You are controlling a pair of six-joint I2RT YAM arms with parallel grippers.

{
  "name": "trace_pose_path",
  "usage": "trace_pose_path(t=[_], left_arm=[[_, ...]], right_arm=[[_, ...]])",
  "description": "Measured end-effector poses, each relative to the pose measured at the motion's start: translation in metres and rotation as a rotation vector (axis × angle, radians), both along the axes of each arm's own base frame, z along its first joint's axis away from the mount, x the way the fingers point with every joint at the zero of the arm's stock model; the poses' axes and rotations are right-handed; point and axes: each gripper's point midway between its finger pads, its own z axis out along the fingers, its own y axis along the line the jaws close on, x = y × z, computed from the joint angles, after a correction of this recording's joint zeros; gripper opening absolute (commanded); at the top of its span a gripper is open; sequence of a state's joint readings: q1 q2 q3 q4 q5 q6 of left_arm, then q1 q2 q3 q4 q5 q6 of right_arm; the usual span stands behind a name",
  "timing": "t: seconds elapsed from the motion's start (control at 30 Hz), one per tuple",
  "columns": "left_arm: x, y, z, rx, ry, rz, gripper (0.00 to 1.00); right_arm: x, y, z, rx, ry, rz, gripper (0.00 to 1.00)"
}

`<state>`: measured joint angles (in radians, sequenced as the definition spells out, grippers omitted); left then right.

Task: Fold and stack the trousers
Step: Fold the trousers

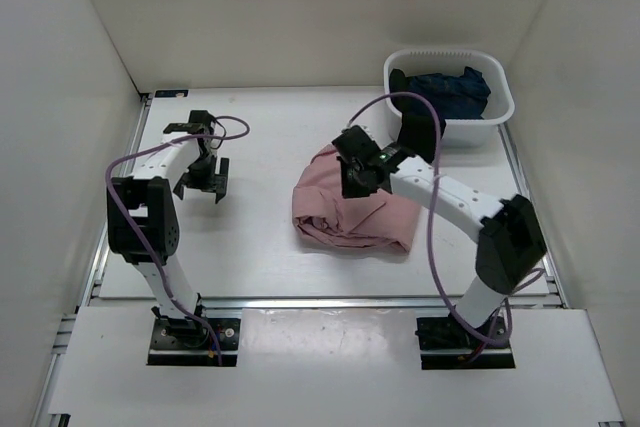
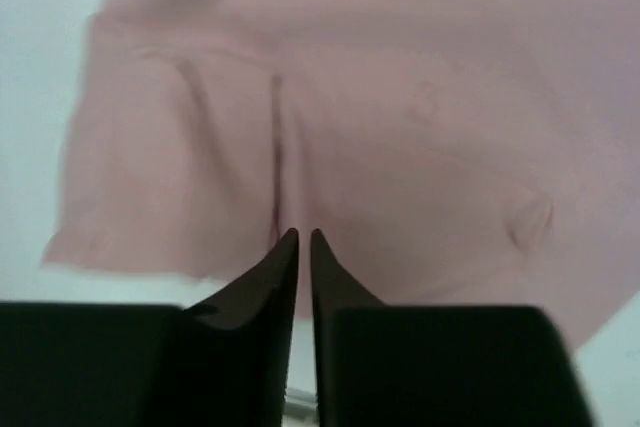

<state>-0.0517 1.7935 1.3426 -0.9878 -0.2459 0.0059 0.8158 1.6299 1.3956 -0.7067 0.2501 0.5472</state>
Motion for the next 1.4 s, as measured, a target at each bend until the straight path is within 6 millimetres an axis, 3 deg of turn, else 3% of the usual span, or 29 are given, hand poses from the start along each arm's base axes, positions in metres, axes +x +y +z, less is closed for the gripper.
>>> trace_pose_path(t=[0.1, 0.2, 0.3, 0.43, 0.53, 0.67, 0.73, 0.77, 0.87, 0.97, 1.03, 1.1, 1.2, 1.3, 1.33, 1.4], left_arm=[[0.003, -0.004, 0.001, -0.001, 0.000, -0.011, 1.00], [0.007, -0.008, 0.003, -0.011, -0.009, -0.019, 1.00], [0.008, -0.015, 0.003, -0.036, -0.010, -0.032, 1.00], [0.004, -0.032, 0.003, -0.091, 0.006, -0.063, 1.00], [0.005, -0.055, 0.011, -0.146, -0.006, -0.111, 1.00], [0.017, -0.084, 0.034, -0.210, -0.062, -0.176, 1.00], [0.035, -0.094, 0.051, -0.239, -0.112, -0.194, 1.00], [0.049, -0.100, 0.063, -0.258, -0.144, -0.202, 1.00], [0.102, -0.122, 0.094, -0.320, -0.272, -0.239, 1.00], [0.147, -0.158, 0.109, -0.393, -0.369, -0.306, 1.00], [0.156, -0.188, 0.102, -0.440, -0.370, -0.362, 1.00], [0.152, -0.217, 0.085, -0.483, -0.326, -0.413, 1.00], [0.139, -0.250, 0.055, -0.541, -0.239, -0.468, 1.00], [0.130, -0.267, 0.034, -0.598, -0.170, -0.490, 1.00], [0.128, -0.268, 0.029, -0.615, -0.152, -0.490, 1.00], [0.127, -0.268, 0.027, -0.641, -0.141, -0.488, 0.90]], right_arm=[[0.010, -0.003, -0.048, -0.039, 0.083, -0.008, 0.03], [0.000, 0.011, -0.095, -0.099, 0.181, 0.061, 0.00], [-0.012, 0.018, -0.125, -0.148, 0.242, 0.127, 0.00], [-0.014, 0.030, -0.118, -0.148, 0.223, 0.216, 0.00], [-0.021, 0.045, -0.111, -0.154, 0.192, 0.315, 0.00], [-0.039, 0.059, -0.103, -0.189, 0.128, 0.413, 0.21], [-0.050, 0.051, -0.094, -0.207, 0.097, 0.425, 0.28], [-0.052, 0.043, -0.087, -0.215, 0.078, 0.417, 0.38], [-0.050, 0.026, -0.058, -0.218, -0.005, 0.385, 0.55], [-0.047, 0.032, -0.032, -0.198, -0.087, 0.407, 0.64], [-0.052, 0.049, -0.024, -0.192, -0.117, 0.467, 0.70], [-0.058, 0.069, -0.023, -0.188, -0.128, 0.526, 0.72], [-0.068, 0.089, -0.039, -0.202, -0.111, 0.602, 0.72], [-0.074, 0.091, -0.062, -0.237, -0.061, 0.644, 0.72], [-0.075, 0.091, -0.069, -0.247, -0.049, 0.650, 0.67], [-0.074, 0.091, -0.081, -0.266, -0.026, 0.652, 0.55]])
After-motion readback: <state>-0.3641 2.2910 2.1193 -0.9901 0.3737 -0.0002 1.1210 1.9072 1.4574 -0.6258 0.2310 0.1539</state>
